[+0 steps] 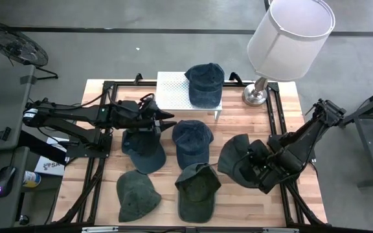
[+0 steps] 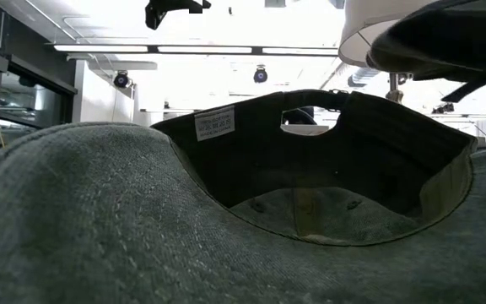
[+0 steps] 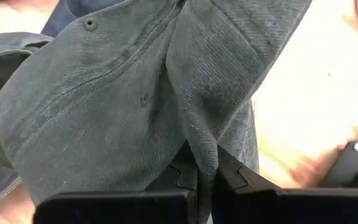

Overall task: Pick & Place hat
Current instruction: Put the right gray cap on the shelf

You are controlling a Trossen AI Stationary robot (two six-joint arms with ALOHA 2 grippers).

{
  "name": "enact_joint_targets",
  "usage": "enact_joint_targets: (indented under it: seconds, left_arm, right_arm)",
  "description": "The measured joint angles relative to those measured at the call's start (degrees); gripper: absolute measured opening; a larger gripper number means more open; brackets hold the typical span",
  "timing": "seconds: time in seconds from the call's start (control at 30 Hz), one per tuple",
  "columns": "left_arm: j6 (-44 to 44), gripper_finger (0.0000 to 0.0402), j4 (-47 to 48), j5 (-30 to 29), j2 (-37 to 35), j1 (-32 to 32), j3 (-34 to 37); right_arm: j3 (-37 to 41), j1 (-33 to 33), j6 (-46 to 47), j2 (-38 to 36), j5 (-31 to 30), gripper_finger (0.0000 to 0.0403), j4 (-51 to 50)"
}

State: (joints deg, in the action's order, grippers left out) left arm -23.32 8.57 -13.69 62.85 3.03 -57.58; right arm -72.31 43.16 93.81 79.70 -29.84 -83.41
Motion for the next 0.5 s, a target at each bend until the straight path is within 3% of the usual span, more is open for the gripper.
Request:
enact_joint_targets:
  seconds: [0.5]
  left_arm:
    - [-2.71,0.017,-2.25,-0.82,0.04,0.0,0.0]
  right_arm:
    - [0.0,-0.14,-4.36,-2.01,-8.17,0.0001,-0.67]
